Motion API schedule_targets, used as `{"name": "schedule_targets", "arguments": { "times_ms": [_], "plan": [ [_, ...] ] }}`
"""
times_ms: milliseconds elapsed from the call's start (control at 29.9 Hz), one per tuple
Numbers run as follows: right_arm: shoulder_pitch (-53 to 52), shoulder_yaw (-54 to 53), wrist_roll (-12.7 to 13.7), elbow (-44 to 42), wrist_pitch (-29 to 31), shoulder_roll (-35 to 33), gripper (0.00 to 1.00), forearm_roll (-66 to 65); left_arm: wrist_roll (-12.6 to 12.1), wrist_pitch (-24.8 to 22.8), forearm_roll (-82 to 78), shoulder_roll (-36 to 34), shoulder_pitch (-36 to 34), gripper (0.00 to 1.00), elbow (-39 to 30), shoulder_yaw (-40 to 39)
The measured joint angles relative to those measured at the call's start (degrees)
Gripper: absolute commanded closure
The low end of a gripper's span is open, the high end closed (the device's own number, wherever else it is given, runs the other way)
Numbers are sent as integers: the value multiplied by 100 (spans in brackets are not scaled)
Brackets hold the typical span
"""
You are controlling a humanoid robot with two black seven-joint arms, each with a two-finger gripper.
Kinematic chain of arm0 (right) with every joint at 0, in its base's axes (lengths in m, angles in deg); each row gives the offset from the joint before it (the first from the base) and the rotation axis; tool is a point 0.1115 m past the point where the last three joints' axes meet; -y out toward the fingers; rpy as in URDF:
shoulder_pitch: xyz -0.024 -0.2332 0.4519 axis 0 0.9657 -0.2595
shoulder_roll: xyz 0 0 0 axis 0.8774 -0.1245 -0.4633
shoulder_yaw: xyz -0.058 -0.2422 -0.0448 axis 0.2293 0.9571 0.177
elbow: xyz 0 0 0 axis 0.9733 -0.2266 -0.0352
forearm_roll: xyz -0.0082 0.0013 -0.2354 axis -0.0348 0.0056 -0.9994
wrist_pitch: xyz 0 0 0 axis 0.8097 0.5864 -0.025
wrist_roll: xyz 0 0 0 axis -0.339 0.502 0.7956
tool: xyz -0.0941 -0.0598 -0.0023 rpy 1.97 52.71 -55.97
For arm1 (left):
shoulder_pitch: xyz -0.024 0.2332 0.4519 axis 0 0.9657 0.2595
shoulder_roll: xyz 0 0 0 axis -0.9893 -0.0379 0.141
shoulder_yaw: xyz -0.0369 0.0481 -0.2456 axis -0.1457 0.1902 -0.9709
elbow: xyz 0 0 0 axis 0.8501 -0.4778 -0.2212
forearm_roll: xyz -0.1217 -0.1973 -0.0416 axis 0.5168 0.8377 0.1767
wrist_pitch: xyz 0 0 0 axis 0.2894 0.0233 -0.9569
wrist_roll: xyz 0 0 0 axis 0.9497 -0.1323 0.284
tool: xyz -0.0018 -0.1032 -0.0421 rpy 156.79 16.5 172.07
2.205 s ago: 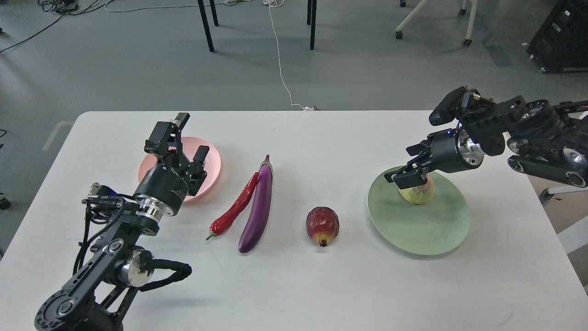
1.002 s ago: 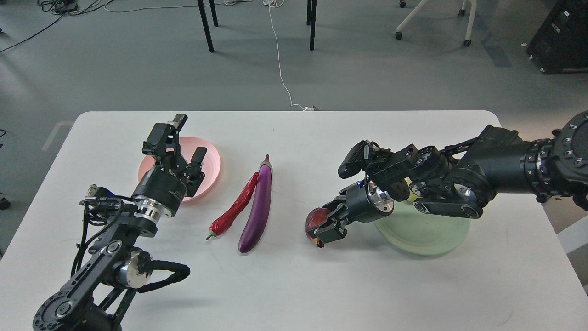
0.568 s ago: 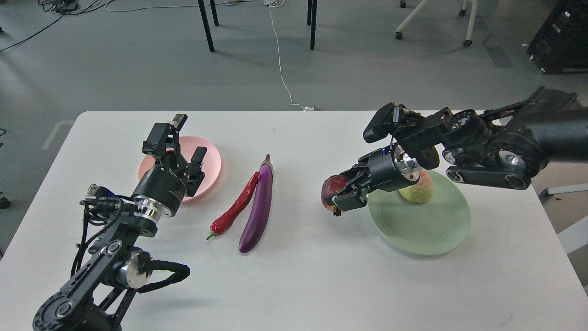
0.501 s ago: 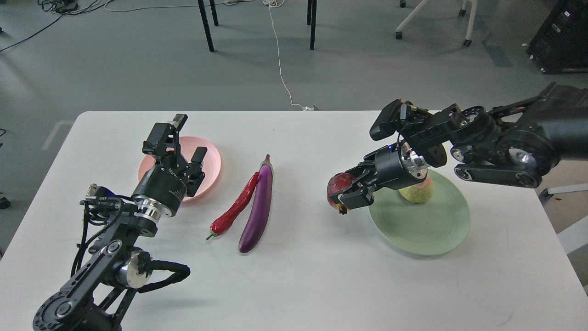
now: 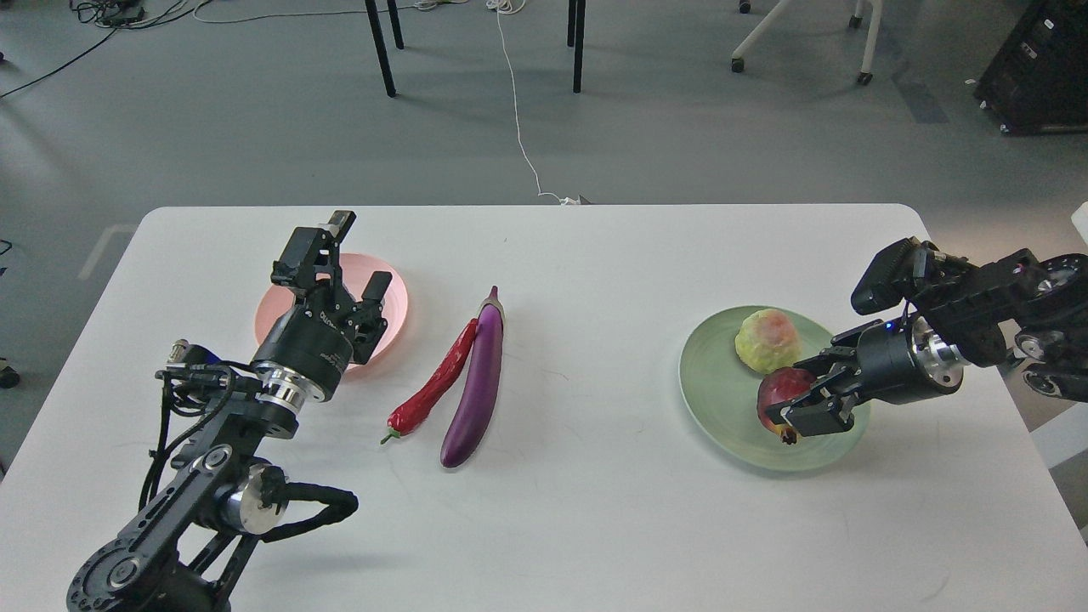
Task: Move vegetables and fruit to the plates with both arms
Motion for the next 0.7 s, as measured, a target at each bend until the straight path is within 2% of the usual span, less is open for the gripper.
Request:
{"name": "schedule_targets", "arguments": {
  "times_ms": [234, 367, 434, 601, 701],
  "plan": [
    [40, -471, 0, 37, -7, -265, 2, 74, 0, 0, 0, -41, 5, 2, -7, 3],
    [152, -1168, 0, 72, -30, -613, 2, 526, 0, 0, 0, -128, 9, 2, -7, 4],
    [412, -1703, 0, 58, -41, -751, 2, 1181, 10, 0, 0, -165, 9, 2, -7, -14],
    [1789, -3481, 0, -44, -45, -788, 2, 3993, 62, 0, -6, -281, -30, 2, -7, -45],
    [2765, -4550, 1, -215, -38, -652, 2, 5659, 221, 0, -9, -338, -70, 2, -7, -49]
  ]
}}
